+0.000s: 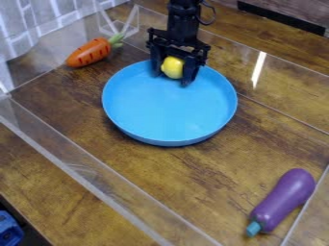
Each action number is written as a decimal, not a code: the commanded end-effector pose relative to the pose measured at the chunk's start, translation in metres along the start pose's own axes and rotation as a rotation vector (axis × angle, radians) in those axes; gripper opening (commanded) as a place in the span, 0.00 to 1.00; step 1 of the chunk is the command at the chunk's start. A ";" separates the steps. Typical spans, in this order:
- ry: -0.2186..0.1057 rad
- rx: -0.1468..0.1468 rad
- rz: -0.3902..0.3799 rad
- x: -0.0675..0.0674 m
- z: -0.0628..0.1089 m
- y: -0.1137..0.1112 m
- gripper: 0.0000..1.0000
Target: Remove the lemon from the blue tray and put it on the table
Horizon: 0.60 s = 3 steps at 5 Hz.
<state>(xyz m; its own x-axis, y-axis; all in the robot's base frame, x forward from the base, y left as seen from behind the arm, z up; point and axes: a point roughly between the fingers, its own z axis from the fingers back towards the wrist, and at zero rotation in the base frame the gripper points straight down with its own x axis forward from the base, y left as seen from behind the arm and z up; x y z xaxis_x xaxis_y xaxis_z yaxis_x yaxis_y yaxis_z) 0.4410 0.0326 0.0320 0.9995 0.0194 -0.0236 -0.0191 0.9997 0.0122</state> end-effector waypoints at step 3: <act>-0.093 0.000 -0.001 0.011 0.032 0.002 0.00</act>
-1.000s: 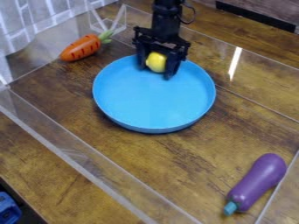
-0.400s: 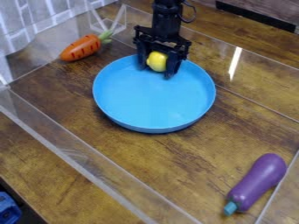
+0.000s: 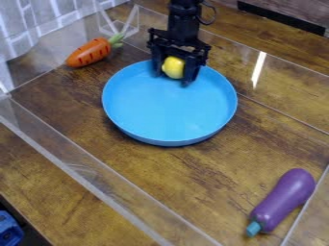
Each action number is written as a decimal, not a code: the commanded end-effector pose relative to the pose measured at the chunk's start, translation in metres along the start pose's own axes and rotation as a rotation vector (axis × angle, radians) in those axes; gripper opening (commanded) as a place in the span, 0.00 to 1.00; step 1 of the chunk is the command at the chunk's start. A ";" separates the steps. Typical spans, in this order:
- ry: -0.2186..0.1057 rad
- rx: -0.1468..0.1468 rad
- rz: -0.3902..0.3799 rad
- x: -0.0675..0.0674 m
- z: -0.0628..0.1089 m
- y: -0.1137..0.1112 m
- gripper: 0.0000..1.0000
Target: Remove the lemon from the blue tray and put it on the table
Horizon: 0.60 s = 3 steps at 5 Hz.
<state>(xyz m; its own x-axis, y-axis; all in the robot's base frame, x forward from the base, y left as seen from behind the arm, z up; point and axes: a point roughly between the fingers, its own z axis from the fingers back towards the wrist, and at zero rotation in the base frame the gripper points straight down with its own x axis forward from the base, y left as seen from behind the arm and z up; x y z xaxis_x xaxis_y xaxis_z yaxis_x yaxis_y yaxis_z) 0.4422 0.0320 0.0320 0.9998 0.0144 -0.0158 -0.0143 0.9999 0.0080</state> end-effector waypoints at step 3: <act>-0.097 0.001 -0.004 0.005 0.034 0.000 0.00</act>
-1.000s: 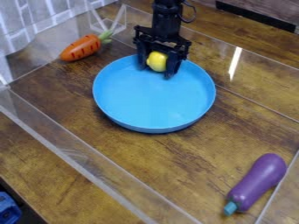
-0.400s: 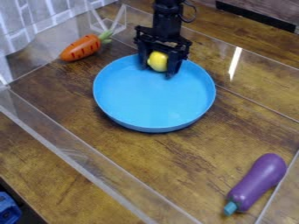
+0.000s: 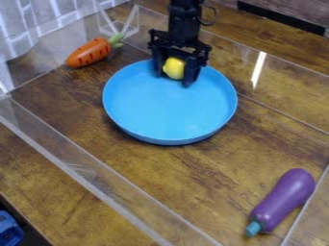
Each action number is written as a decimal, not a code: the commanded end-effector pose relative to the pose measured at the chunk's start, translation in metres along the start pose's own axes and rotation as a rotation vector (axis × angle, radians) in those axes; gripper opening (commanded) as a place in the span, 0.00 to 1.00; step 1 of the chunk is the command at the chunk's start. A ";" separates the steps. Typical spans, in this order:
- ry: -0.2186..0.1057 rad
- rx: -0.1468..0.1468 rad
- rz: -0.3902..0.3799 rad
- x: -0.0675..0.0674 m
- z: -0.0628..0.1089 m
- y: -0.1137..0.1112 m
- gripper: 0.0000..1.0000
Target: Remove the lemon from the blue tray and put it on the table
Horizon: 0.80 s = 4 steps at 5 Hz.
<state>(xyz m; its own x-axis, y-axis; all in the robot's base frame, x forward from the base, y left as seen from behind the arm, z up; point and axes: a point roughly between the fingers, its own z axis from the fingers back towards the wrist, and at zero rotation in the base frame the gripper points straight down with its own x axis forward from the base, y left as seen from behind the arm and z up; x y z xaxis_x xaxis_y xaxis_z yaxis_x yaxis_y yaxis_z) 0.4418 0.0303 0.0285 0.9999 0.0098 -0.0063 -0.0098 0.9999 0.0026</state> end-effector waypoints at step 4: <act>-0.101 0.010 -0.010 0.006 0.039 -0.002 0.00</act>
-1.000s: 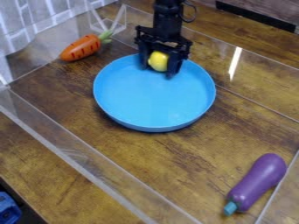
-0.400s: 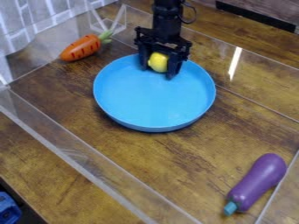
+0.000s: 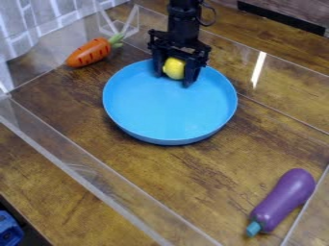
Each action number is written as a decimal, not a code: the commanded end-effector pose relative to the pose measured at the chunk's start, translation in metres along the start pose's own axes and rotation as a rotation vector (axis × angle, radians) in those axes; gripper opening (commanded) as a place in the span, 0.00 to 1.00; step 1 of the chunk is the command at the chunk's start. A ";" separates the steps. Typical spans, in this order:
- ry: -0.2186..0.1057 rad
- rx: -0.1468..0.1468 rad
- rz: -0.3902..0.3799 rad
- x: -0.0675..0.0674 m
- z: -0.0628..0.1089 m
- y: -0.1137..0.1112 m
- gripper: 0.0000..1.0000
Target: Remove the lemon from the blue tray and put it on the table
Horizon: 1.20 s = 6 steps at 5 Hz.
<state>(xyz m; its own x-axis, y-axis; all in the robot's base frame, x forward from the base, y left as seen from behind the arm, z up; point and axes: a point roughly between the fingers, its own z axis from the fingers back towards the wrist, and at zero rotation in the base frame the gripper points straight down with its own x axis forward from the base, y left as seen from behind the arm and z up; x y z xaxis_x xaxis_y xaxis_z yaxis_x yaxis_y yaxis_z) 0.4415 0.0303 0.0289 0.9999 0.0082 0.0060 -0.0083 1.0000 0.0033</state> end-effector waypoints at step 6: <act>-0.117 0.026 -0.025 0.003 0.052 -0.010 0.00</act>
<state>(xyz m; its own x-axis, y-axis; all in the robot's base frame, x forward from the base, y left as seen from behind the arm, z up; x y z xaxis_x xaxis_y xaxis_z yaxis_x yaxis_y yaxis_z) 0.4362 0.0271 0.0295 1.0000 0.0012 0.0035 -0.0012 0.9997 0.0234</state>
